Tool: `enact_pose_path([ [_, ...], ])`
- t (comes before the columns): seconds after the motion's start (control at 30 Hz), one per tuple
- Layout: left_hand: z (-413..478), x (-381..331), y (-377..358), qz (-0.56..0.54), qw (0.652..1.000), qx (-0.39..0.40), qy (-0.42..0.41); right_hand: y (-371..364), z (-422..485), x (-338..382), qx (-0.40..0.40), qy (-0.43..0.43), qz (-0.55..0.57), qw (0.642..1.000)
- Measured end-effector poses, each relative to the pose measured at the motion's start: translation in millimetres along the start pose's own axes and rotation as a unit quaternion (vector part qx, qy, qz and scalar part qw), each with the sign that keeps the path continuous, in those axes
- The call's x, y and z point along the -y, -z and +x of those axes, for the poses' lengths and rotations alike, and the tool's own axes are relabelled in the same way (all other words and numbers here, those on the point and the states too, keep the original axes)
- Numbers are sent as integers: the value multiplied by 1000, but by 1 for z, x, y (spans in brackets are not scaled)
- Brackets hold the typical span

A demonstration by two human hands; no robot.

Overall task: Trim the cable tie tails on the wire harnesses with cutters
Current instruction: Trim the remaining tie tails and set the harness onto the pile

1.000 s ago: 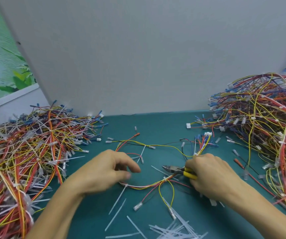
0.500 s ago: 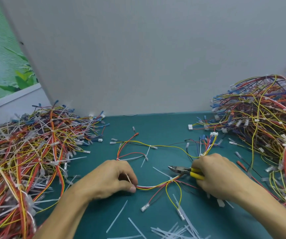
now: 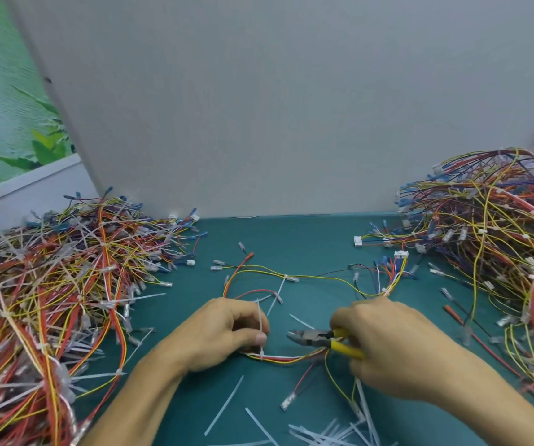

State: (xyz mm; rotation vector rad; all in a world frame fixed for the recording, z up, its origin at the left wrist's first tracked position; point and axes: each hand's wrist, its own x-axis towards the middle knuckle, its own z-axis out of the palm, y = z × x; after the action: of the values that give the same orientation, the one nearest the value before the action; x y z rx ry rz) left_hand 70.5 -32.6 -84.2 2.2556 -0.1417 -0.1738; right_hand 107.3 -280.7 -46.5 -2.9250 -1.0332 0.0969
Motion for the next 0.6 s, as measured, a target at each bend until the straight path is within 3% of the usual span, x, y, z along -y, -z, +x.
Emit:
enact_pose_path([
  [0.6,3,8,0,-46,999,-9,-5,-7,14,30,13,18,-44,999],
])
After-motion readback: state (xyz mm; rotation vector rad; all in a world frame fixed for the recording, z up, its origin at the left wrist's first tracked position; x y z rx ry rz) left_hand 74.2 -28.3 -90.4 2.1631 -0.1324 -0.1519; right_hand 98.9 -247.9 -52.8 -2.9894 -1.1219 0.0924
